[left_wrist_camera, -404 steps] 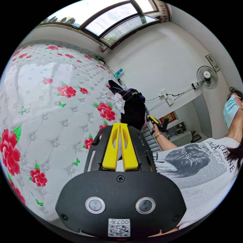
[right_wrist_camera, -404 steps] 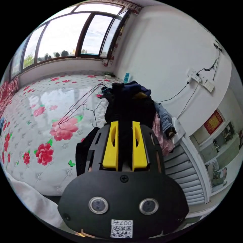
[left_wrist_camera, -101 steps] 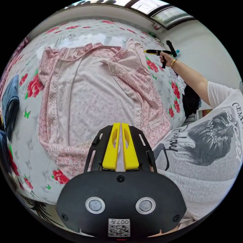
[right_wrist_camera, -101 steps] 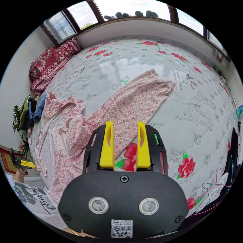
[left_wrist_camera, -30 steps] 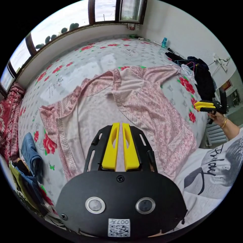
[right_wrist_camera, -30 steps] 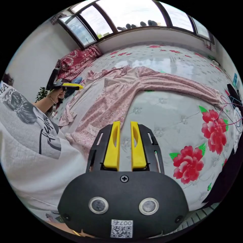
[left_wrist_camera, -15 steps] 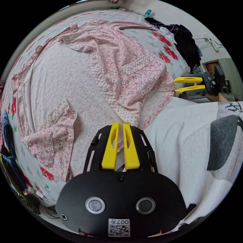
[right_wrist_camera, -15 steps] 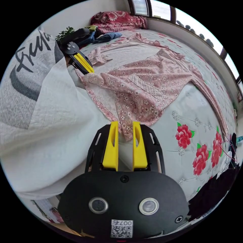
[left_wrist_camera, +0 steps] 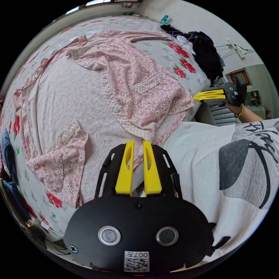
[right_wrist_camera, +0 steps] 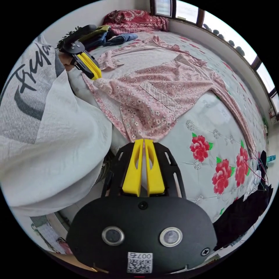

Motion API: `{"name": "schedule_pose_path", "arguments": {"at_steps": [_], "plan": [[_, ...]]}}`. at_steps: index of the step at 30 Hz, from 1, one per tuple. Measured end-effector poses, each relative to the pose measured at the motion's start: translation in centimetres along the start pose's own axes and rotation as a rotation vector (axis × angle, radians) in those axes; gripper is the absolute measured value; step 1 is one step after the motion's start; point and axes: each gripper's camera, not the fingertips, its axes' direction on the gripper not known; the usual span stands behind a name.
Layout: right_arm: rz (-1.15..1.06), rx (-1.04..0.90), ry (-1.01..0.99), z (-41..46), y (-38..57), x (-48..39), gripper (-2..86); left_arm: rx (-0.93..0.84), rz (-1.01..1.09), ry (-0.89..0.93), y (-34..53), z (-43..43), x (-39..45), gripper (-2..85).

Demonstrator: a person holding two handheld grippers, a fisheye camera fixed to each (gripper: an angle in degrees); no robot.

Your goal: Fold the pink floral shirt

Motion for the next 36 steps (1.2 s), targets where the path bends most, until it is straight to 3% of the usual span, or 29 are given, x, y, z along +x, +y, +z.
{"name": "schedule_pose_path", "arguments": {"at_steps": [5, 9, 15, 20, 26, 32, 36], "plan": [[-0.056, 0.025, 0.000, -0.6, -1.8, 0.2, 2.4, -0.022, -0.017, -0.001, 0.4, 0.2, -0.7, 7.1], [-0.149, -0.122, 0.014, 2.4, -2.6, -0.2, 1.4, -0.061, -0.016, 0.071, -0.4, 1.2, -0.9, 7.5], [-0.175, -0.125, 0.029, 0.4, -2.6, 0.3, -0.1, -0.093, -0.024, 0.039, -2.1, 0.9, -1.7, 0.3], [-0.190, -0.173, 0.023, -0.4, -1.3, 1.4, -0.2, -0.094, -0.052, 0.077, 0.2, -0.8, -2.6, -0.8], [-0.132, -0.212, -0.117, -0.1, -1.0, 3.6, 0.5, -0.091, -0.131, 0.145, 1.9, -0.2, -3.1, -1.0], [0.025, 0.100, -0.182, -7.8, -4.5, 9.6, 5.2, -0.091, -0.154, 0.154, 4.3, -1.5, -3.8, -1.0], [-0.041, 0.240, -0.124, -8.8, -12.8, 13.3, 7.4, -0.056, -0.196, 0.153, 7.4, -3.9, -5.0, -0.9]]}}
